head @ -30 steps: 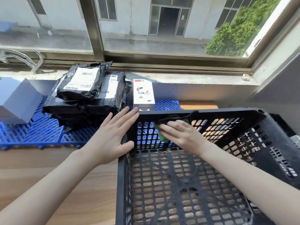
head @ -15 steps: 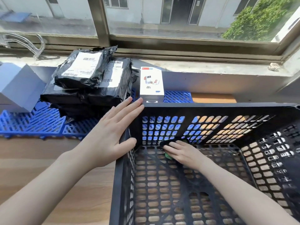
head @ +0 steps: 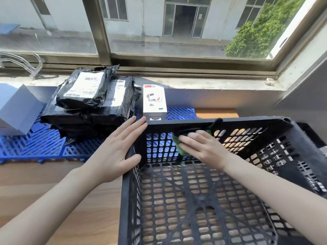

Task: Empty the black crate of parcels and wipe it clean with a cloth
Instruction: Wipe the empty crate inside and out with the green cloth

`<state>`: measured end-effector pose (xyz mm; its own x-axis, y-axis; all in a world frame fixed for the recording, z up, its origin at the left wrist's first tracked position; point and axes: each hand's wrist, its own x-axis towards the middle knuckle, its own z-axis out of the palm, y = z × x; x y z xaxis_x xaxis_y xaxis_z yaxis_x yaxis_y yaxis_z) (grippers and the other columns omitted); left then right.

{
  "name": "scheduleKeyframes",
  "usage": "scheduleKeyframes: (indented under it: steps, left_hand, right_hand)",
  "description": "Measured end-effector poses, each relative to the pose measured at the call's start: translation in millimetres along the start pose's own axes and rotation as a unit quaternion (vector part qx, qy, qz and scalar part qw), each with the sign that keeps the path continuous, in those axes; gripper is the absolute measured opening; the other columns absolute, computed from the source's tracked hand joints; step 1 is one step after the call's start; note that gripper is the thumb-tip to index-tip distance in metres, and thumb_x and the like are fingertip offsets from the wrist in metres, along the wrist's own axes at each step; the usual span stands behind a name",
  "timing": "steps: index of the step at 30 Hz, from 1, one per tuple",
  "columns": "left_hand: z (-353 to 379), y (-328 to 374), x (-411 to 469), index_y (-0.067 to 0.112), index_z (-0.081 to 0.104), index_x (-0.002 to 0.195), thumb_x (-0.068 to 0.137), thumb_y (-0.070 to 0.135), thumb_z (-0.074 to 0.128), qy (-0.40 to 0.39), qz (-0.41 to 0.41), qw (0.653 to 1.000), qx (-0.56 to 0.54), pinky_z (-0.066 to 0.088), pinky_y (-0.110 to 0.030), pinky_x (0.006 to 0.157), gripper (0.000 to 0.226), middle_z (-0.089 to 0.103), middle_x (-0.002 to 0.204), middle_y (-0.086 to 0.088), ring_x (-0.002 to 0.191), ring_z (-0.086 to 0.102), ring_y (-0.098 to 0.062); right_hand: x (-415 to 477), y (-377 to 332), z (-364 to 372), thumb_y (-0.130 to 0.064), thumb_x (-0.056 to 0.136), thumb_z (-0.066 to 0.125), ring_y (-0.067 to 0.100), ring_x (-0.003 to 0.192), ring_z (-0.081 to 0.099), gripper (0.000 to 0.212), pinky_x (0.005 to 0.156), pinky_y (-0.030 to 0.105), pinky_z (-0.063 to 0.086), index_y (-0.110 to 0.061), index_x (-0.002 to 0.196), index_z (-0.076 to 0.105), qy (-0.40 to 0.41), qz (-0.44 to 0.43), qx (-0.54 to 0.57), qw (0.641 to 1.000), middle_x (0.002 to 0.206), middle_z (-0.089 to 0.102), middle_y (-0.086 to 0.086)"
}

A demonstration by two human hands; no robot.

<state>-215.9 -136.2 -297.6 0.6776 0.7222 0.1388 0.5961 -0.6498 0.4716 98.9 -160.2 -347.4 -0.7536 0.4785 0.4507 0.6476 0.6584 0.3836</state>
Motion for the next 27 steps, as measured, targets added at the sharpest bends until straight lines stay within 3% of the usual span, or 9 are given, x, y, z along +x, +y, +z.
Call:
scheduleKeyframes:
  steps: [9, 15, 19, 23, 27]
  left_hand:
    - [2.3, -1.7, -0.2, 0.026, 0.021, 0.154, 0.083, 0.041, 0.042, 0.01, 0.006, 1.0, -0.023, 0.012, -0.04, 0.12, 0.076, 0.008, 0.161, 0.02, 0.149, -0.003, -0.006]
    - [4.4, -2.4, 0.4, 0.026, 0.023, 0.154, 0.082, 0.039, 0.042, 0.018, 0.008, 0.999, -0.035, 0.012, -0.038, 0.118, 0.075, 0.009, 0.161, 0.02, 0.15, -0.001, -0.007]
    - [6.0, -2.1, 1.2, 0.027, 0.024, 0.153, 0.083, 0.04, 0.042, 0.022, 0.013, 0.999, -0.044, 0.012, -0.039, 0.117, 0.074, 0.011, 0.161, 0.019, 0.15, 0.0, -0.008]
    - [6.6, -3.1, 1.1, 0.026, 0.025, 0.153, 0.084, 0.04, 0.043, 0.024, 0.018, 0.999, -0.044, 0.013, -0.041, 0.116, 0.073, 0.013, 0.161, 0.017, 0.15, 0.002, -0.01]
    - [5.0, -2.0, 1.8, 0.026, 0.025, 0.153, 0.083, 0.04, 0.044, 0.019, 0.018, 0.999, -0.04, 0.015, -0.044, 0.117, 0.073, 0.014, 0.161, 0.016, 0.15, 0.004, -0.012]
  right_hand:
    - [4.3, -8.8, 13.3, -0.006, 0.099, 0.049, 0.026, 0.104, 0.053, 0.021, 0.089, 0.04, 0.047, -0.01, 0.106, 0.068, 0.027, 0.038, -0.003, 0.999, 0.122, 0.06, 0.01]
    - [-17.1, -38.1, 71.8, -0.007, 0.1, 0.045, 0.023, 0.104, 0.051, 0.021, 0.086, 0.035, 0.045, -0.015, 0.105, 0.064, -0.005, 0.024, 0.013, 1.0, 0.126, 0.05, 0.004]
    - [-35.6, -56.4, 105.8, -0.012, 0.101, 0.043, 0.022, 0.096, 0.057, 0.021, 0.08, 0.033, 0.048, -0.014, 0.101, 0.064, -0.038, 0.023, 0.029, 0.999, 0.122, 0.055, 0.002]
    - [-51.6, -71.0, 133.6, -0.014, 0.095, 0.057, 0.024, 0.096, 0.054, 0.009, 0.081, 0.033, 0.044, -0.015, 0.098, 0.065, -0.077, 0.029, 0.035, 0.996, 0.123, 0.054, 0.002]
    - [-46.3, -67.0, 123.8, -0.011, 0.091, 0.056, 0.021, 0.083, 0.05, 0.012, 0.074, 0.032, 0.042, -0.017, 0.084, 0.063, -0.112, 0.02, 0.017, 0.993, 0.109, 0.054, 0.002]
